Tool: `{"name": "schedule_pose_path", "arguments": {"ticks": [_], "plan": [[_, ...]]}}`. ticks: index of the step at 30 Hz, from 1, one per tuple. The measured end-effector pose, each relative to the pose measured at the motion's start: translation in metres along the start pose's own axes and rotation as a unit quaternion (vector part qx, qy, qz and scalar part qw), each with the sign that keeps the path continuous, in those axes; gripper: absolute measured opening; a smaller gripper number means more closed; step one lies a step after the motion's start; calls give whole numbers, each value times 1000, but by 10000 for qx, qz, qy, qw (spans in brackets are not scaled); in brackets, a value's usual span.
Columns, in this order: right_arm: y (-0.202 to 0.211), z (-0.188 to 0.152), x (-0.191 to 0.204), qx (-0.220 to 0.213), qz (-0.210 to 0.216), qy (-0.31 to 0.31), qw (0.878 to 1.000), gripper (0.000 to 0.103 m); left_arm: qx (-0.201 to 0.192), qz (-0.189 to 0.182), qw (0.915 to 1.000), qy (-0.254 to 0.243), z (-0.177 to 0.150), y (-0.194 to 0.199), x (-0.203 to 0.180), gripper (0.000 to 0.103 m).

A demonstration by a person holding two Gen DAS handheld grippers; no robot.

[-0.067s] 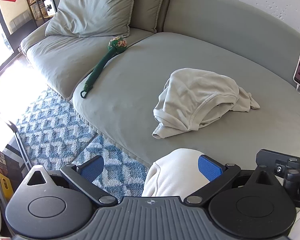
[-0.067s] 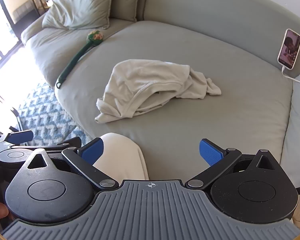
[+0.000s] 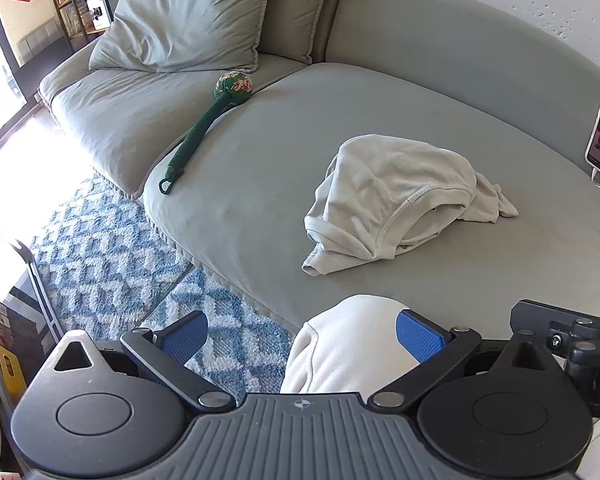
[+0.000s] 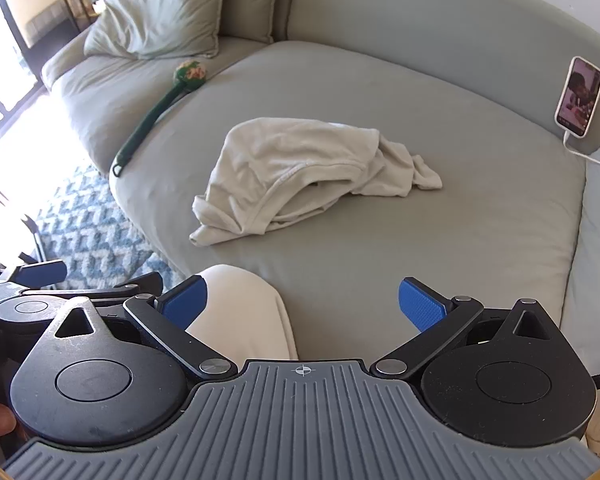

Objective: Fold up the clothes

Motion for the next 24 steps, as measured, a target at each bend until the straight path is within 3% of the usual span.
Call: {"name": "schedule_pose_path", "arguments": {"ticks": [10,12,14,24], "plan": [[1,-3,-2,-22,-19,-66,10000,101,-100,44,9997,-211,-2,1,-3,102],[1,-4,-4,-36,1,-80,10000,101,-109,52,9996,-253,3,8,-21,102],[1,-6,-3,-31,-13,-73,10000,101,-20,-40,10000,1,-3,-2,-3,102],[1,-6,-3,-3,34,-100,9999,101,-60,-2,10000,-24,-5,-1,-5,102]]}}
Point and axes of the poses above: each gripper's, at about its wrist camera, not at the fingertips, and y roughly against the way its jaws point, x to its left, z to its top, the point moved 6 cm from there along -y, roughly the way its jaws point, and after that the axes turned 7 degrees about y, right-handed, at the moved point
